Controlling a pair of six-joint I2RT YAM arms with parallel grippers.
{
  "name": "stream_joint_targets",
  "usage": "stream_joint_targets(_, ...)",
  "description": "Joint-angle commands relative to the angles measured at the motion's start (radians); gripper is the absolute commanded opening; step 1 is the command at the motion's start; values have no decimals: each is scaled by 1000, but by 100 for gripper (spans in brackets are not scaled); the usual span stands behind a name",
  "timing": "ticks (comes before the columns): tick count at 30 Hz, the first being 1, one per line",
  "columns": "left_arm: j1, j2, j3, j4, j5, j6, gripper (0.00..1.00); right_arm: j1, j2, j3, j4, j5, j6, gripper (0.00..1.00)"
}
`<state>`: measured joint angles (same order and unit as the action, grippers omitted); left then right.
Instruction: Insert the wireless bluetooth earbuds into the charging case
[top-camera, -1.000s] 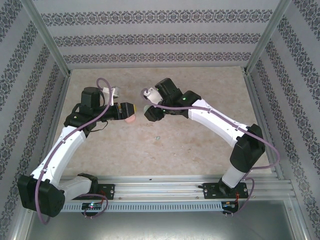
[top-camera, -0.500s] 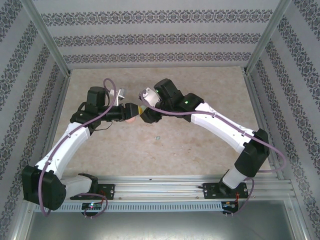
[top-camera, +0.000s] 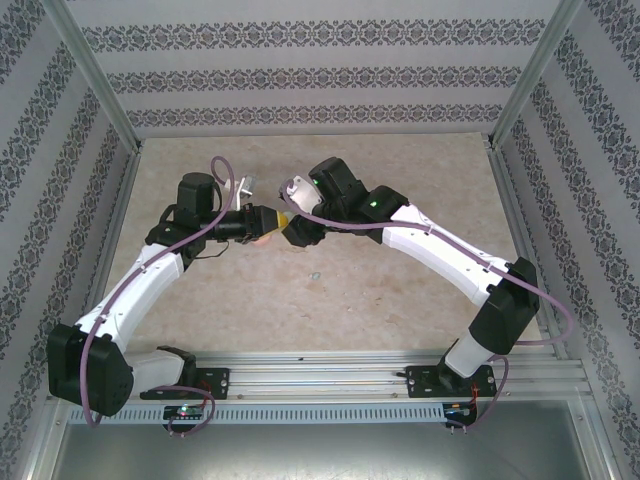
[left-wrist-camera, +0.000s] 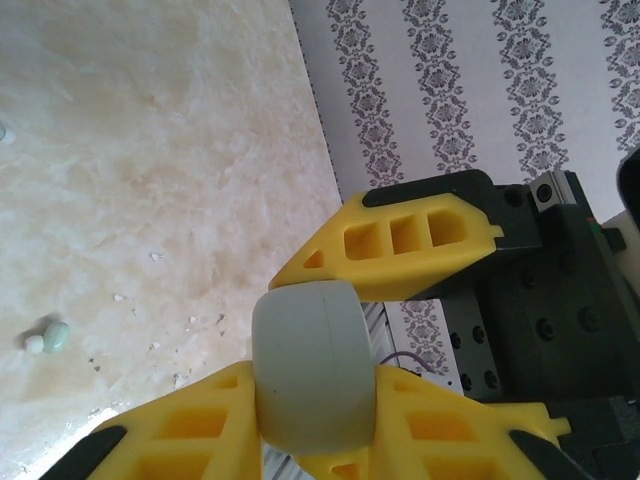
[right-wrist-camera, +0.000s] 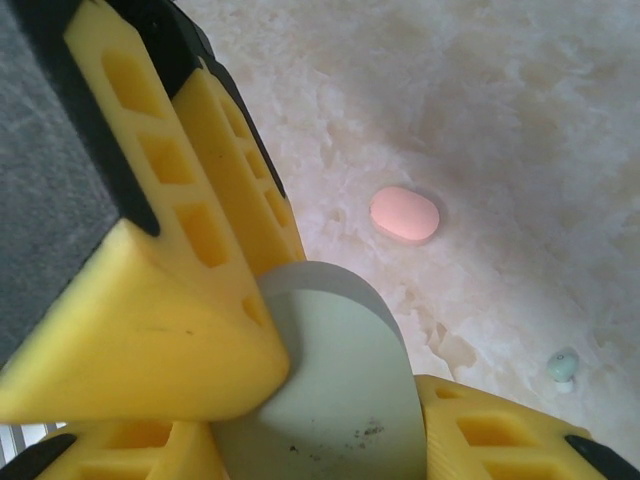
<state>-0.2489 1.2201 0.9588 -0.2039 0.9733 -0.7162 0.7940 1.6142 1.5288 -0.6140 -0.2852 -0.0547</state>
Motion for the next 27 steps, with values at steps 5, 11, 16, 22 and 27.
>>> stream_joint_targets(5,-14,-2,-21,111,-5,-59,20,-9,-34,24,30,-69,50,52)
stream_joint_targets(11,-12,-16,-76,294,-98,-162,17,-105,-101,-31,121,-258,260,60)
stream_joint_targets(16,-12,-23,-92,364,-165,-193,17,-177,-151,-58,147,-216,455,60)
stream_joint_targets(22,-12,-35,-118,506,-217,-274,17,-236,-196,-196,339,-265,781,61)
stream_joint_targets(27,-12,-37,-125,569,-214,-304,16,-238,-179,-230,418,-287,901,62)
